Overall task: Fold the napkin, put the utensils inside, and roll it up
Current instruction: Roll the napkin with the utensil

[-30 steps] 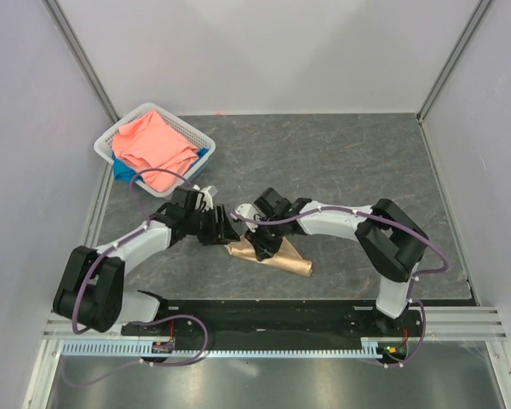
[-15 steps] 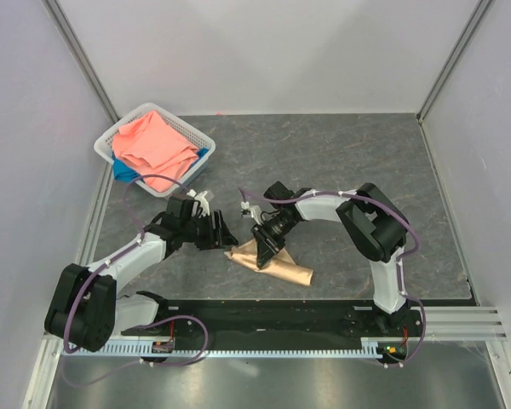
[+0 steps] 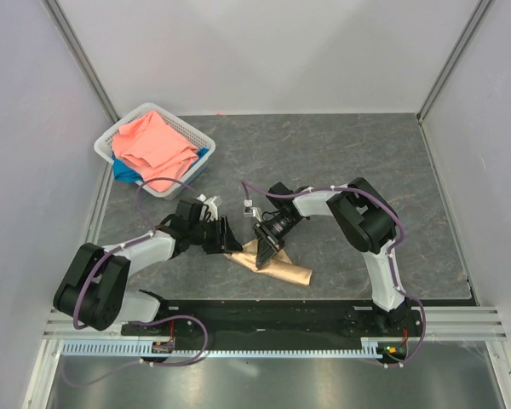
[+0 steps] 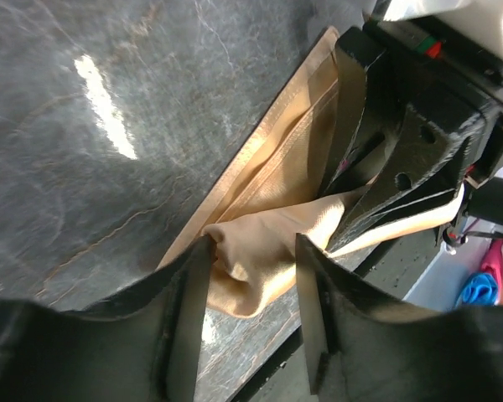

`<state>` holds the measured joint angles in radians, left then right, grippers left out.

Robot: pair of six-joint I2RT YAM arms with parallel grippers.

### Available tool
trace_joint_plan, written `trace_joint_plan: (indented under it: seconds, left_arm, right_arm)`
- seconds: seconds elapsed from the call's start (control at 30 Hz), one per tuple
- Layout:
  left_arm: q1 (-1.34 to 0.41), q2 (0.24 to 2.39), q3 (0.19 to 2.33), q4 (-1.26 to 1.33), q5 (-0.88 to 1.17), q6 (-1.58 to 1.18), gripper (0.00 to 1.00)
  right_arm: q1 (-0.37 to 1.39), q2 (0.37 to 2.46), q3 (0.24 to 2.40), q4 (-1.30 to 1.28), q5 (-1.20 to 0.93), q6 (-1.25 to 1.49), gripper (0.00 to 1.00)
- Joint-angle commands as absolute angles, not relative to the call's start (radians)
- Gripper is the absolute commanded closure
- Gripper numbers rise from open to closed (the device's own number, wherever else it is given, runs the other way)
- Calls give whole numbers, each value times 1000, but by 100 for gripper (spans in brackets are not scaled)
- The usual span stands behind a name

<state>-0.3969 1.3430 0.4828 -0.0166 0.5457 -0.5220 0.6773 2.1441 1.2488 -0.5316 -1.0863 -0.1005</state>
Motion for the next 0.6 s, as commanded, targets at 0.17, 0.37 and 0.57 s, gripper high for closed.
trace_joint_plan:
  seconds: [0.17,0.37,0.57]
  left_arm:
    - [-428,1414,468,49,572,-555,86]
    - [-428,1446,497,-38,532,-540,98]
    - [-426,1485,552,-141,497,-518,98]
  right_arm:
    - [669,2157,1278,-515,-1013,-118,69]
    - [670,2027,1285,-526,-893,-71,44]
    - [719,1806,1226,-522,-538,-83,26]
